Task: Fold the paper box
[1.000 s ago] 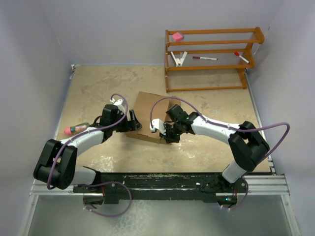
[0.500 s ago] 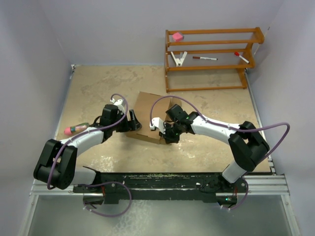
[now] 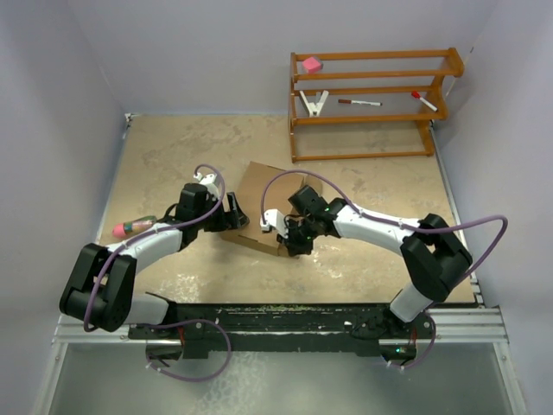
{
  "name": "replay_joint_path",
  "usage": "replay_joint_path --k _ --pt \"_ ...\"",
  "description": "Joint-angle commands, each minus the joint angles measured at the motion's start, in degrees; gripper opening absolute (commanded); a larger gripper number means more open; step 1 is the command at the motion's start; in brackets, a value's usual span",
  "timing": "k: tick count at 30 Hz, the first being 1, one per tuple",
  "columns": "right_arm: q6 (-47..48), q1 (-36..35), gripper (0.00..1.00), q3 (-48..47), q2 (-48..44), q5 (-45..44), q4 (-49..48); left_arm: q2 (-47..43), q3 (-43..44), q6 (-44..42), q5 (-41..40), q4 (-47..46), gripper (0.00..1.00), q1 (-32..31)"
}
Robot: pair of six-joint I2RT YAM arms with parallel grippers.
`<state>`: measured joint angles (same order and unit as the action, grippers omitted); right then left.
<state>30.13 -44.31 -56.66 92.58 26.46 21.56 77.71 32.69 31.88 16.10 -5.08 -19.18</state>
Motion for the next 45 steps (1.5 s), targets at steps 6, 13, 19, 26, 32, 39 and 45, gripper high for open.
replay_joint_path --k 6,13,19,26,32,39,45 --pt "-3.0 -3.7 0.0 -3.9 -1.1 0.9 -7.1 1.1 1.1 0.5 3.0 0.4 0.86 -0.6" --pt "-6.7 -0.4 0.0 -2.3 -3.7 -3.0 -10.2 0.4 0.5 0.6 2.8 0.8 0.86 -0.6" --pt "-3.5 0.5 0.0 -1.6 -5.1 -4.4 -9.0 -1.5 0.1 1.7 1.4 1.6 0.86 -0.6" --pt "-2.7 -2.3 0.0 -2.4 -1.8 -3.2 -10.2 -0.4 -0.1 5.3 -1.5 1.8 0.86 -1.3" --pt "-4.9 -3.4 0.0 -2.6 0.1 -3.7 -10.2 0.7 0.0 7.5 -5.7 1.6 0.86 -4.6" --pt "-7.4 -3.6 0.0 -3.5 1.9 -1.3 -9.9 0.5 -0.2 9.5 -9.1 1.1 0.86 -7.1" --pt "-7.3 -3.6 0.0 -2.9 0.9 -0.3 -10.2 0.4 -0.3 9.3 -9.2 1.1 0.83 -7.3"
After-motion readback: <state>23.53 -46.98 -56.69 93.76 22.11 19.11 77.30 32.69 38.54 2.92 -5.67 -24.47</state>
